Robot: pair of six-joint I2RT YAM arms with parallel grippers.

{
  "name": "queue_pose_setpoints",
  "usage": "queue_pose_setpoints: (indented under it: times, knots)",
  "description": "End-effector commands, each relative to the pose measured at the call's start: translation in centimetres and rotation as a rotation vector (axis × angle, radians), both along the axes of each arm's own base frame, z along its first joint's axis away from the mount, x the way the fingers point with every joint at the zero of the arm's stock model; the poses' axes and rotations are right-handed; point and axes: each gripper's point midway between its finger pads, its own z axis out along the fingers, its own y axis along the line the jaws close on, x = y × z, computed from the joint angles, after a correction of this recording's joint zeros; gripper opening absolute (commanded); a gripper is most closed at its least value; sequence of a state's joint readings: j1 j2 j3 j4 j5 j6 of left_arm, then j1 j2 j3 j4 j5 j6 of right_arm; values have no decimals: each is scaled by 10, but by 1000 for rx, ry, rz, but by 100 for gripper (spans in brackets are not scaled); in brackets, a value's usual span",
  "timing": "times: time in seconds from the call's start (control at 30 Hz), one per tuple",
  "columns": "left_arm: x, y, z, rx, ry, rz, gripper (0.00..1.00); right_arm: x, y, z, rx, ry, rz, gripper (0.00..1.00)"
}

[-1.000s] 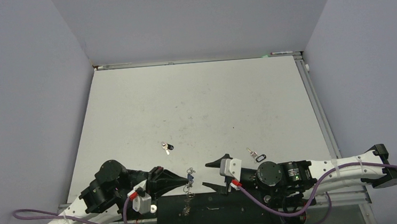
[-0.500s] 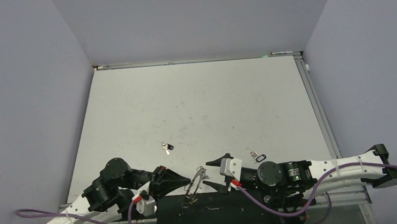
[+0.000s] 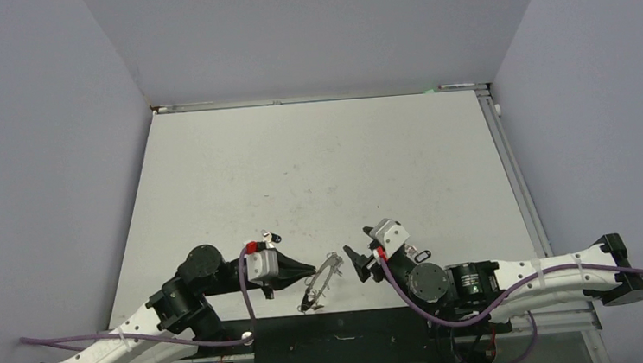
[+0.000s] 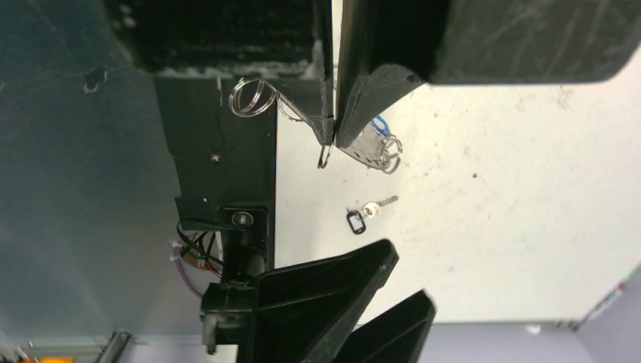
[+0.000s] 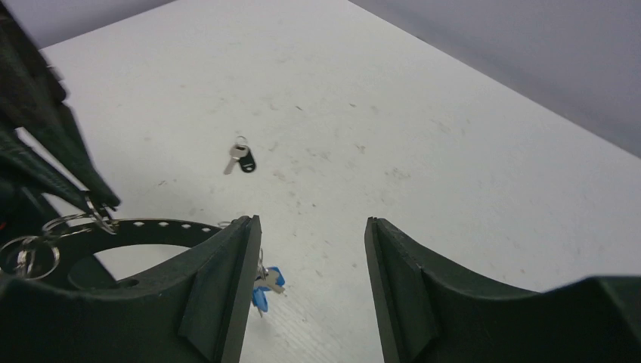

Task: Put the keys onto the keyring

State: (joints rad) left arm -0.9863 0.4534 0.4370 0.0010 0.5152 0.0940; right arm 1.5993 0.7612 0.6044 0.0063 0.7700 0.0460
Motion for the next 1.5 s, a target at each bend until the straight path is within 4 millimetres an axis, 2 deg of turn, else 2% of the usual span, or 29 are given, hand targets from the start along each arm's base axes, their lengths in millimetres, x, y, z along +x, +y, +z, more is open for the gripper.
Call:
queue_pose_setpoints:
  times: [0.0, 0.13, 0.2, 0.33, 0.4, 0.47, 0.57, 0.67, 0.8, 0.9, 1.1, 1.23, 1.33, 1.47]
  knots:
    - [22, 5, 54, -111, 200, 173, 0, 33, -48, 7, 116, 70, -362, 54]
    - [26, 13, 65, -150, 258, 186, 0, 48, -83, -5, 198, 141, -560, 58]
    - [22, 16, 74, -189, 252, 144, 0, 55, -93, -13, 217, 189, -618, 58]
    - [13, 21, 84, -271, 228, 71, 0, 64, -91, -37, 155, 278, -606, 58]
    - [11, 21, 86, -276, 226, 54, 0, 68, -87, -48, 131, 312, -592, 62]
    - [19, 20, 77, -241, 247, 96, 0, 71, -86, -55, 105, 333, -590, 65]
    - [42, 20, 61, -185, 314, 225, 0, 75, -88, -58, 87, 350, -613, 55]
    - [53, 20, 42, -97, 367, 287, 0, 76, -95, -59, 78, 363, -656, 55]
    - [49, 17, 22, 20, 352, 254, 0, 77, -105, -69, 64, 420, -728, 70]
    - [40, 11, 14, 61, 325, 202, 0, 74, -107, -83, 23, 496, -763, 76]
    - [50, 12, -1, 111, 342, 273, 0, 70, -121, -112, -54, 565, -821, 74]
    - [52, 11, -9, 139, 359, 288, 0, 74, -132, -129, -40, 643, -849, 73]
    - [51, 11, -10, 145, 363, 287, 0, 79, -144, -143, -39, 715, -889, 71]
    - [50, 11, -10, 142, 355, 290, 0, 76, -148, -164, -54, 788, -935, 70]
